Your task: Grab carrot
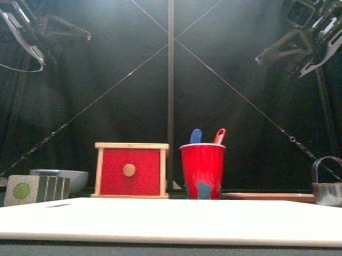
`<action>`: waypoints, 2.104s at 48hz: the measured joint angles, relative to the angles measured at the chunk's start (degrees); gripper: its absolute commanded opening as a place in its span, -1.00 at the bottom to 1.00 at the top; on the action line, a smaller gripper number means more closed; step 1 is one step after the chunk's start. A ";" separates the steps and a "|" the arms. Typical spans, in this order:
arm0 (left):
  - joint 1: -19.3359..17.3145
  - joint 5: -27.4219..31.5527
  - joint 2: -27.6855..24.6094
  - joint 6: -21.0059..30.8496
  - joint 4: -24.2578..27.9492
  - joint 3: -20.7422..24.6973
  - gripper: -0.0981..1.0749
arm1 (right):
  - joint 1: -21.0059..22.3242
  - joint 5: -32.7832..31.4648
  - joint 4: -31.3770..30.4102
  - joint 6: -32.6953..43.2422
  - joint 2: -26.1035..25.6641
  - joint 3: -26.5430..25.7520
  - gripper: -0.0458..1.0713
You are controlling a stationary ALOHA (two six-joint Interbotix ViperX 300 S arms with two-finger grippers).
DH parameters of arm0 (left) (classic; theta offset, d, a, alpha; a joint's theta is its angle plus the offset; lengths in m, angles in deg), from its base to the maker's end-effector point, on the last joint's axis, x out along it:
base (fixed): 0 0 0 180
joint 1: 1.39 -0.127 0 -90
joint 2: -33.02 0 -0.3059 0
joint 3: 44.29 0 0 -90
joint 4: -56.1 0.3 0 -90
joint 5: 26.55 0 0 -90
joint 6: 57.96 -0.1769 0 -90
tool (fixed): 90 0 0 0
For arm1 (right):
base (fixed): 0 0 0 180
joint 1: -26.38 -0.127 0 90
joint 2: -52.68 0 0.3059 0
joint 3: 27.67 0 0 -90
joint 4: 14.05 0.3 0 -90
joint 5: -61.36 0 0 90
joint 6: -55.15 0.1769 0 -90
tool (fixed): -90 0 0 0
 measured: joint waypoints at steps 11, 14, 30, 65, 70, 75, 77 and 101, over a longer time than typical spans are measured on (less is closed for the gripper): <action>-1.14 0.00 -0.09 0.00 0.00 -0.88 -0.72 | 1.49 -28.83 7.82 17.31 0.18 -3.78 -0.70; -1.76 0.00 -0.09 0.09 0.00 -1.14 -0.72 | 1.67 -33.31 7.91 24.52 0.18 -3.96 -0.68; -3.25 -0.09 -0.09 0.18 0.00 -1.05 -0.72 | -2.64 -42.10 6.15 53.53 0.26 -2.90 -0.32; -4.48 -1.58 -0.09 0.09 0.00 -1.93 -0.71 | -23.55 -29.97 -6.06 91.58 15.21 -2.90 0.84; -4.75 -1.58 -0.09 0.09 0.00 -1.93 -0.72 | -25.58 -28.56 -7.56 96.42 17.58 -3.08 0.84; -5.10 -1.58 -0.09 0.09 0.00 -1.93 -0.72 | -27.16 -28.48 -9.49 101.34 20.13 -3.16 0.84; -5.36 -1.58 -0.09 0.09 0.00 -1.93 -0.72 | -27.77 -28.48 -10.46 103.27 21.27 -3.16 0.84; -5.71 -1.58 -0.09 0.00 0.00 -2.20 -0.71 | -29.18 -23.73 -13.18 109.69 32.52 -3.69 0.83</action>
